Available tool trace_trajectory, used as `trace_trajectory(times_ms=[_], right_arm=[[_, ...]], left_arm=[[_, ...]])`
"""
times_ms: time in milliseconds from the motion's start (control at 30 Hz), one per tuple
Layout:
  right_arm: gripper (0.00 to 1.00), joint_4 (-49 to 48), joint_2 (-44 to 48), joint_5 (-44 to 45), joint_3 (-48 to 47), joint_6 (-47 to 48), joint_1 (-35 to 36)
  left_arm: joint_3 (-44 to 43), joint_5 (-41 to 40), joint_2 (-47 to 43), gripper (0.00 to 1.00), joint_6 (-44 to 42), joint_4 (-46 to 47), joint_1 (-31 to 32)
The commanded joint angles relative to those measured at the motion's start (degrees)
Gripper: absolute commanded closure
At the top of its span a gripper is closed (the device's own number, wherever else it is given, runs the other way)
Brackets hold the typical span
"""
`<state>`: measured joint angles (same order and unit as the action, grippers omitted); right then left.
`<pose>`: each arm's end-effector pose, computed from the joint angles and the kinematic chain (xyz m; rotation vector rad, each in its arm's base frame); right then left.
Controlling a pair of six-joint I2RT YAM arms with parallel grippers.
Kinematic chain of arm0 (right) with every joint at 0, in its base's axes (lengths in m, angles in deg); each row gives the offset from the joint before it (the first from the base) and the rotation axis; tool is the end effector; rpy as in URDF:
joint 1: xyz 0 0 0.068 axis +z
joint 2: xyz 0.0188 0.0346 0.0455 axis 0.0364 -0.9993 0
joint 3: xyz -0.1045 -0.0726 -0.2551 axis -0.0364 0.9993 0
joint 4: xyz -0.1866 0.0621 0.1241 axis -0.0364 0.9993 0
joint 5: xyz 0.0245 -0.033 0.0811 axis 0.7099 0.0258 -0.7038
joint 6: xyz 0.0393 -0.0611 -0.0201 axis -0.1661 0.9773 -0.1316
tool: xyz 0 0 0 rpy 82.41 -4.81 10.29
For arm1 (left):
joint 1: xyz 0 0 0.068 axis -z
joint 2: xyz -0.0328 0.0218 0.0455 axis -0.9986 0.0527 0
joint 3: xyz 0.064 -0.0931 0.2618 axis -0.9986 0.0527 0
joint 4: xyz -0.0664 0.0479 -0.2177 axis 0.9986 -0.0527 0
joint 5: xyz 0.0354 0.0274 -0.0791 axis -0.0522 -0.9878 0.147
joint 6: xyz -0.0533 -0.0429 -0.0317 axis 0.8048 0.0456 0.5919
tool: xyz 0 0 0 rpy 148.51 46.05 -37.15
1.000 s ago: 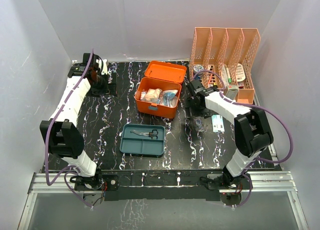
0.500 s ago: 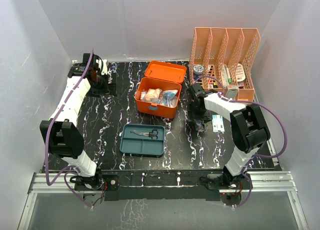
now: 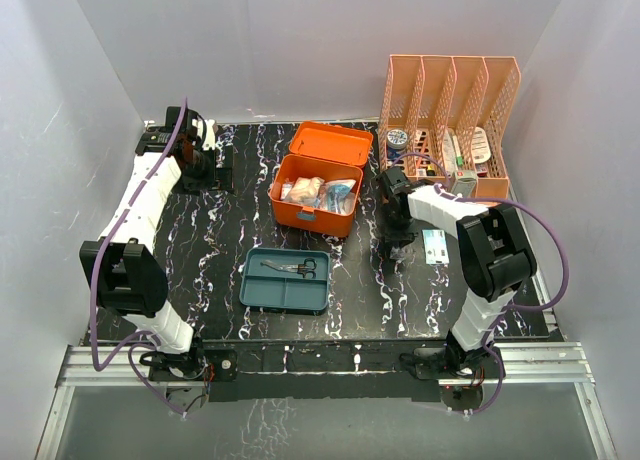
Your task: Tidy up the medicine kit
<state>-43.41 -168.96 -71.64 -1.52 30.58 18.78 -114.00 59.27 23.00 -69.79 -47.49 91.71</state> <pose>0.2925 0.1026 0.1689 -0.0154 2.9106 -0.0847 0.3339 -0.0343 0.3253 0.0585 2.5323 -0.1936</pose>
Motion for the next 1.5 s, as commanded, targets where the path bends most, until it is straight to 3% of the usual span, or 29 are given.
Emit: trace_trajectory(times_ms=[0,200,433,733,967,1200,1467], right_arm=[[0.83,-1.14,0.77,0.45,-0.31,-0.02,-0.30],[0.83,4.32,6.03,1.58,-4.81,0.63,-0.27],[0.83,12.76,8.60,1.87,-16.48,3.36,1.73],[0.83,15.79,3.79,3.98,-36.52,6.11,17.89],[0.83,17.48,-6.93,0.15,-53.62,12.00,27.94],[0.85,15.83,-10.44,-4.91,-54.32,16.33,34.91],[0.86,16.27,-12.30,-7.53,-52.02,20.30,42.46]], left_arm=[[-0.65,1.08,-0.71,0.01,-0.40,-1.93,0.19],[-0.64,0.77,-0.51,0.01,-0.71,-1.68,0.19],[-0.56,0.07,-0.10,0.01,-0.76,-1.58,0.22],[3.33,-2.71,-1.38,0.01,0.86,-1.16,0.11],[6.02,-3.75,-2.26,0.01,3.18,-1.93,-1.22],[10.09,-2.14,-4.84,0.01,3.98,-2.37,-7.75],[12.44,-1.95,-6.56,0.01,3.76,-1.81,-10.07]])
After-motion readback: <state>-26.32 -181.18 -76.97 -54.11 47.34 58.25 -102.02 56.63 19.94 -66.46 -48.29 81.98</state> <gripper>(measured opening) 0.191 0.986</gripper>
